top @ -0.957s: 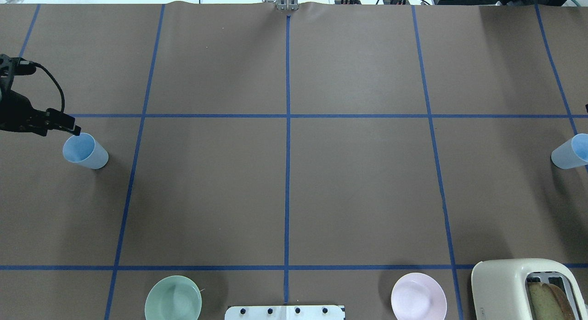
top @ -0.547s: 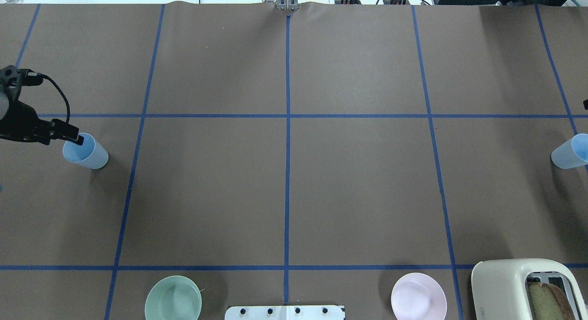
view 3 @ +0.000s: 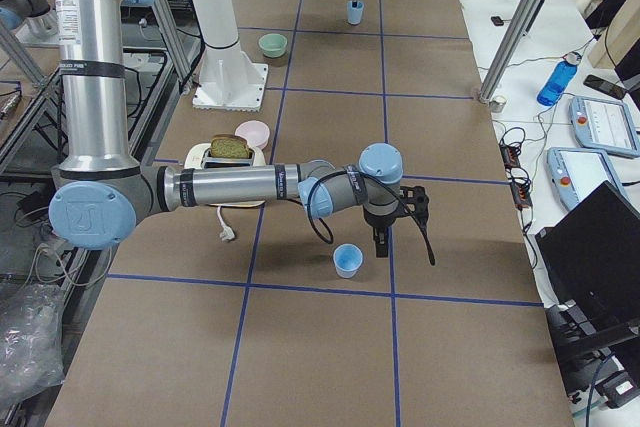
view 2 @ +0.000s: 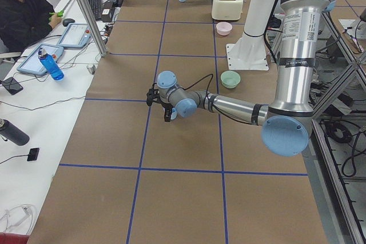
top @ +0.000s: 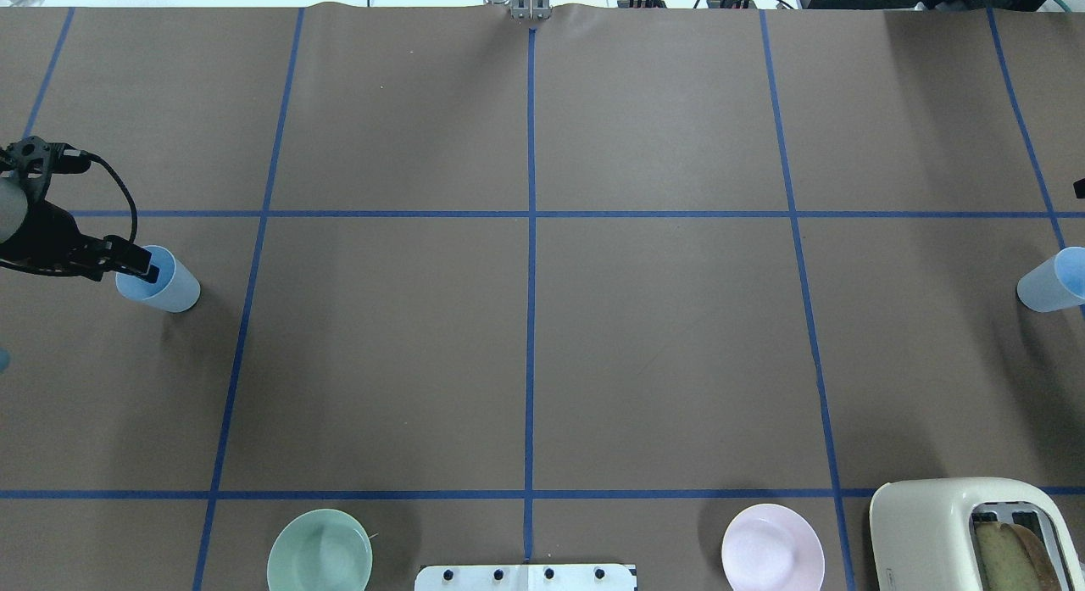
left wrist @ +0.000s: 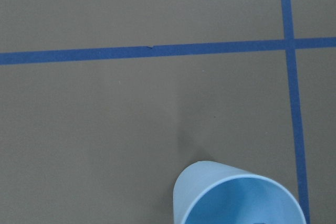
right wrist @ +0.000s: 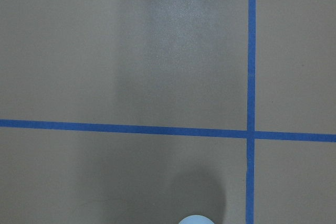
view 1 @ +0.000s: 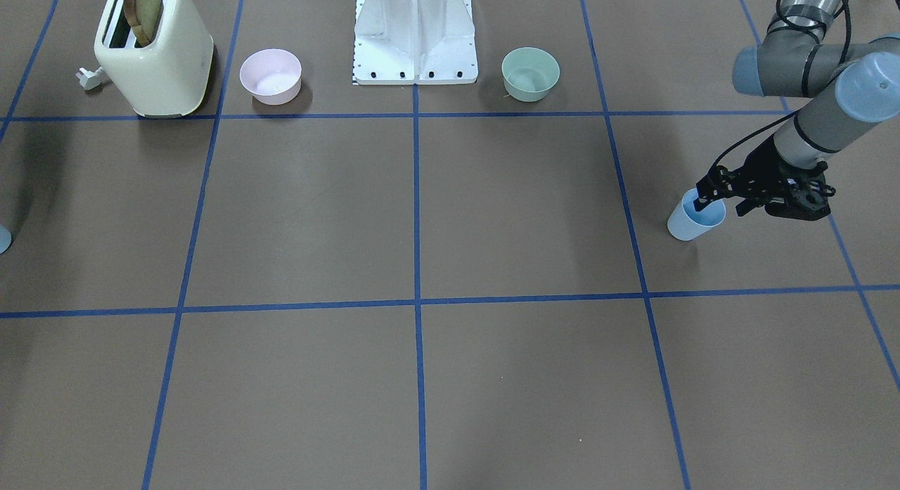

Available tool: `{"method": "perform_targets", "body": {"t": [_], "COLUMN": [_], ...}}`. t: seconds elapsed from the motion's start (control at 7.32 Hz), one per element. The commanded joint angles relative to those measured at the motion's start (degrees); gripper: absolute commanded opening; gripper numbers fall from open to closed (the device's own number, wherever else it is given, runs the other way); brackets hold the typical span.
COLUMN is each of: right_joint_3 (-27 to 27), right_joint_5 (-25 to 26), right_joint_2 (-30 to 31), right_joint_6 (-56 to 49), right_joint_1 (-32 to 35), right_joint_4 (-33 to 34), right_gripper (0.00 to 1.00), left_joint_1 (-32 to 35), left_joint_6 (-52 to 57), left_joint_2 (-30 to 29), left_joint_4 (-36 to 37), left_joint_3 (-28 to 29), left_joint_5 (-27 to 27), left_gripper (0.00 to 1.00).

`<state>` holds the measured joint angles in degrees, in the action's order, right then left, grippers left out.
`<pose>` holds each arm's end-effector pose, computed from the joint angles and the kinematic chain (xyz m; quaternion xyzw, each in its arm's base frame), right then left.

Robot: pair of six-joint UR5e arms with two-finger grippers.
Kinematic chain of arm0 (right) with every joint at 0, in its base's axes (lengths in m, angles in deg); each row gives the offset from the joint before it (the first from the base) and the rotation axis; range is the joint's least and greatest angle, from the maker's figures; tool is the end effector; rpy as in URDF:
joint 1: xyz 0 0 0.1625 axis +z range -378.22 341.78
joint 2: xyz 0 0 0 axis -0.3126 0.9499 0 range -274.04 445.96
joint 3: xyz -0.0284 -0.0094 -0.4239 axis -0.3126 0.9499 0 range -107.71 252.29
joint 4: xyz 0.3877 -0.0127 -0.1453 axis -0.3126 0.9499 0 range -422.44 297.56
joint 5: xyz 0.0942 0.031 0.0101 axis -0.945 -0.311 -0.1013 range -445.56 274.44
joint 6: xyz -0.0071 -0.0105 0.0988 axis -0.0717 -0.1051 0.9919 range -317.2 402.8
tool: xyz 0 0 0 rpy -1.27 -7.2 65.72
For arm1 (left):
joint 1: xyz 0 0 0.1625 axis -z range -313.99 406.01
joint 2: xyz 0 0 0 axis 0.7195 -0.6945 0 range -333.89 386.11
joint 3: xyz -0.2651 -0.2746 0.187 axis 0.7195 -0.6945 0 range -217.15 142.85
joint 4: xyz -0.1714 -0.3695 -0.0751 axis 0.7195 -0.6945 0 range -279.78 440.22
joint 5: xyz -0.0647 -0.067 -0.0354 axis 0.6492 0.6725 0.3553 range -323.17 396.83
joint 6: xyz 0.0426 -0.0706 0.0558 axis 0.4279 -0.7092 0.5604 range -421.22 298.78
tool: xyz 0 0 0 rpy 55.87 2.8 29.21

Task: Stack blue cups with both arms
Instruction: 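Reach the left gripper down and grasp the light-blue cup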

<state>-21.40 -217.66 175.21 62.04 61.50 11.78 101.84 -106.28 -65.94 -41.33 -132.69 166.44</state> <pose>-0.0266 -0.5193 0.5919 0.0684 -0.3837 0.0088 0.9209 0.2397 -0.4773 0.5321 0.0392 0.4469 0.0289 0.8933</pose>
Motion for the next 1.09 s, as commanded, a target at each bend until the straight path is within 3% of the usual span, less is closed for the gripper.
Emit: {"method": "perform_targets", "body": {"t": [0.0,0.14,0.55,0.96], "right_joint_3": [0.2,0.2,0.9,4.0], "right_joint_5": [0.0,0.0,0.0,0.1], "right_joint_2": [-0.7,-0.7,-0.7,-0.5], "right_joint_6": [0.0,0.0,0.0,-0.1], "right_joint_1": [0.0,0.0,0.0,-0.1], "right_joint_4": [0.9,0.9,0.7,0.0], "right_gripper": [1.0,1.0,1.0,1.0], "left_joint_1": [-0.3,-0.3,-0.2,-0.5], "left_joint_6": [0.0,0.0,-0.1,-6.9], "left_joint_2": [-0.1,-0.2,-1.6,-14.9], "left_joint_4": [0.0,0.0,1.1,16.4], "left_joint_3": [0.0,0.0,-2.1,-5.7], "left_joint_5": [0.0,0.0,1.0,1.0], "left_gripper": [0.07,0.0,0.0,0.0]}}
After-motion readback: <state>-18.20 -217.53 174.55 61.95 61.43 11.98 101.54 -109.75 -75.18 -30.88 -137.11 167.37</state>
